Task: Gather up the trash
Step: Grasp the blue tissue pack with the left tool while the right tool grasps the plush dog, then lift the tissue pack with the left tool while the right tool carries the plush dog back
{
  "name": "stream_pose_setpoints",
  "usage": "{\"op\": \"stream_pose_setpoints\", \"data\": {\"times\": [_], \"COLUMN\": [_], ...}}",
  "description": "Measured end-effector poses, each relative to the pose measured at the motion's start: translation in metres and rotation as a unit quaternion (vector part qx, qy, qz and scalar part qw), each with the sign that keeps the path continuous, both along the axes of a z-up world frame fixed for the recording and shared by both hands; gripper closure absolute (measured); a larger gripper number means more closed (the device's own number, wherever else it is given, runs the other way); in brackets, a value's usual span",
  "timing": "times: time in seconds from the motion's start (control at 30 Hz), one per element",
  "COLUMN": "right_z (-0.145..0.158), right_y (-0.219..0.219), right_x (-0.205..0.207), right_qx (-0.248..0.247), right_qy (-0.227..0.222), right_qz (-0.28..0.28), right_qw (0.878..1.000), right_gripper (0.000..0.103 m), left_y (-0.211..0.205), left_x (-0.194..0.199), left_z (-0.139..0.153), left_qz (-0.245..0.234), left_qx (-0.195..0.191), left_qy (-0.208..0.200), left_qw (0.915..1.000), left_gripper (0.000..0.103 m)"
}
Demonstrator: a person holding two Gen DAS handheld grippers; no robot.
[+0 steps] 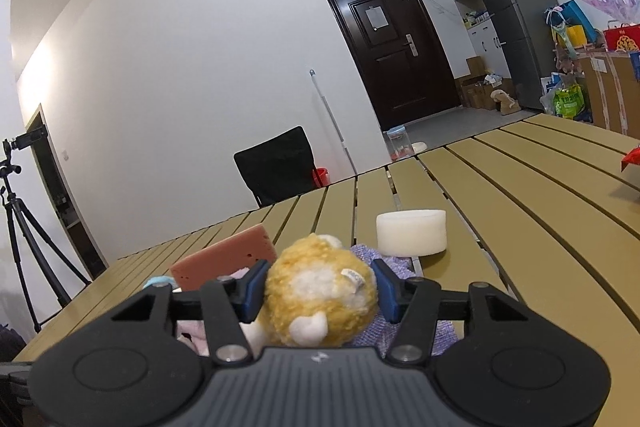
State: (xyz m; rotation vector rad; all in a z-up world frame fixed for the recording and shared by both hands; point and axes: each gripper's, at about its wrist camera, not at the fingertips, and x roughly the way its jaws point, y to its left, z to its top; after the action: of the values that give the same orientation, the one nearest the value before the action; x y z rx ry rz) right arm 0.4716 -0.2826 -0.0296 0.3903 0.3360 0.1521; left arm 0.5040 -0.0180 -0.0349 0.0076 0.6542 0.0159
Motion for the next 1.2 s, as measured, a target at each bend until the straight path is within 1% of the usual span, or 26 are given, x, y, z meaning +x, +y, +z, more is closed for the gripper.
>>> {"op": "stream_pose_setpoints", "data": {"times": [0.03,0.13,0.3,0.63,0.93,1.2], "right_z": [0.000,-0.001,0.000,0.009,0.027,0.045], "right_y": [0.000,-0.003,-0.003,0.001,0.006,0.013], "right_x": [0.000,0.000,-0.002,-0.014,-0.044,-0.078], "right_qx": [0.002,0.008,0.010,0.010,0.001,-0.011], "right_qy": [0.000,-0.003,-0.009,-0.022,-0.045,-0.059], "right_qz": [0.000,-0.001,-0.003,0.000,0.011,0.024], "right_qw": [1.000,1.000,1.000,1.000,0.999,0.998], "right_gripper": [0.049,0.050,0.050,0.050,0.050,0.050], "left_y": [0.000,0.003,0.008,0.010,0.006,0.001], "left_x": [0.001,0.000,-0.002,-0.021,-0.052,-0.083], "left_z": [-0.001,0.000,0.004,0.023,0.047,0.064], "left_qz": [0.001,0.004,0.015,0.020,0.012,0.004], "left_qx": [-0.003,-0.014,-0.017,-0.017,-0.024,-0.029], "left_qy": [0.002,0.002,-0.003,-0.033,-0.065,-0.083], "left_qw": [1.0000,0.9999,0.9997,0.9991,0.9975,0.9961], "left_gripper": [0.050,0.051,0.051,0.051,0.051,0.051]}}
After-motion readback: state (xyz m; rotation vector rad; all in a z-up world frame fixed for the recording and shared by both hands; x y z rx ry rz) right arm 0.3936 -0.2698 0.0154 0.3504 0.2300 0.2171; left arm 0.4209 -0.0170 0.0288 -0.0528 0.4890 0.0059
